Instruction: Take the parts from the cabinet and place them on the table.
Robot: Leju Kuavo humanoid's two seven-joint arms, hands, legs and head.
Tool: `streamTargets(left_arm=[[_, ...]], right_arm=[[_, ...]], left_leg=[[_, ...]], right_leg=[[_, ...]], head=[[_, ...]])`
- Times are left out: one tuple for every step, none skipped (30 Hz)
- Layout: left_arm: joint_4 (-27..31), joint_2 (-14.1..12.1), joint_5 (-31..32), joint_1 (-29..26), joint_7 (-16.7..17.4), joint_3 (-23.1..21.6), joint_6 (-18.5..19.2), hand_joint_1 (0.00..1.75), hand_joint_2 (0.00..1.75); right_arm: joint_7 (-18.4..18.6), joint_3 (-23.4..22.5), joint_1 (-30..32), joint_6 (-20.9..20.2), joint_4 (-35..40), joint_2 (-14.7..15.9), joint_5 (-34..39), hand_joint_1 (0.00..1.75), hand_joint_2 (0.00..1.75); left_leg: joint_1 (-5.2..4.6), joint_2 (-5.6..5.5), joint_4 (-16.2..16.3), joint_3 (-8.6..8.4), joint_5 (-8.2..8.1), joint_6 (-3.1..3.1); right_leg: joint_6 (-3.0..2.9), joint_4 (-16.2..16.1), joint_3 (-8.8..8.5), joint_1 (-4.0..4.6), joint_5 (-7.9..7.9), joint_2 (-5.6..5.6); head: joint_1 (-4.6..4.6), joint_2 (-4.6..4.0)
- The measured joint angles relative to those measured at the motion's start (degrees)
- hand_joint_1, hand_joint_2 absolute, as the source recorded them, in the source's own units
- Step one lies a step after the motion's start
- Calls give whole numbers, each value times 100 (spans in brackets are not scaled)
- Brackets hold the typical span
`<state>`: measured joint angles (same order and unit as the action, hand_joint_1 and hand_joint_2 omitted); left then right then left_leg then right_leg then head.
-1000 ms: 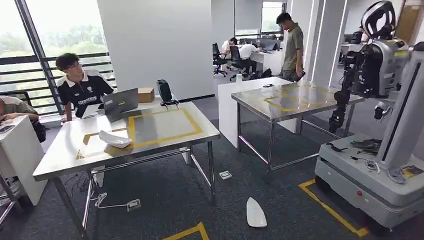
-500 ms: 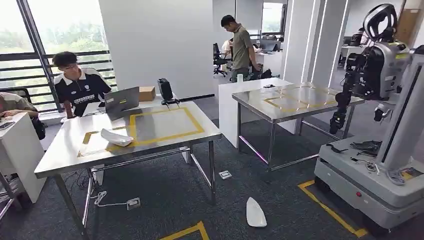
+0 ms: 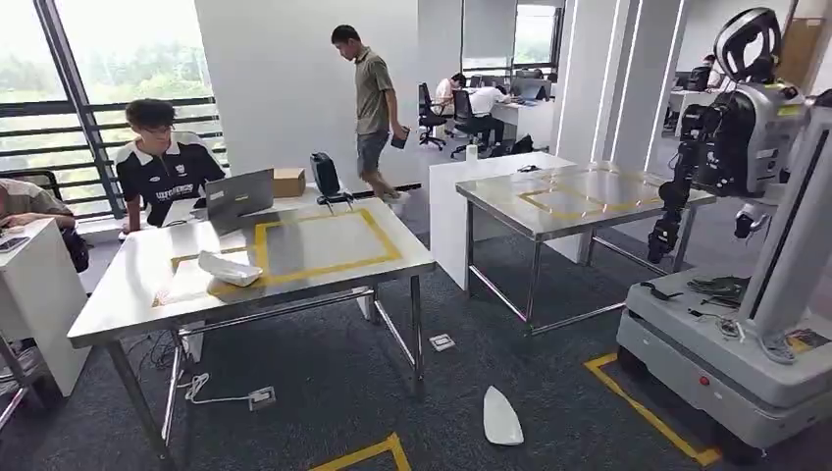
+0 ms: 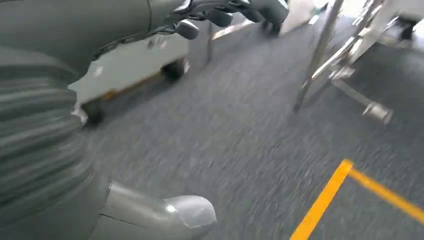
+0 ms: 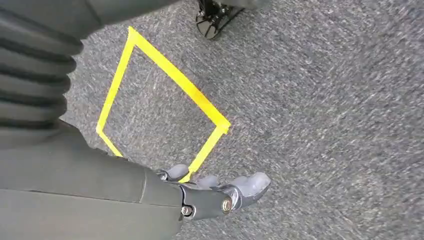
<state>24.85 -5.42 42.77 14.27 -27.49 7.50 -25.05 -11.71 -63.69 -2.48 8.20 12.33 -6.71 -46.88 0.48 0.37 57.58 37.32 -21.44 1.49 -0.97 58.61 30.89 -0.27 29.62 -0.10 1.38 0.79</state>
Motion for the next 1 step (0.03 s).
streamTargets(left_arm=[[-2,15,-92,-56,55,-2,52,0,175]], right_arm=[[33,131,29,-22,15,9,101,0,175]], left_leg=[[0,0,1,1,-2,-3]], right_leg=[[1,0,0,0,0,0]], head=[[2,0]])
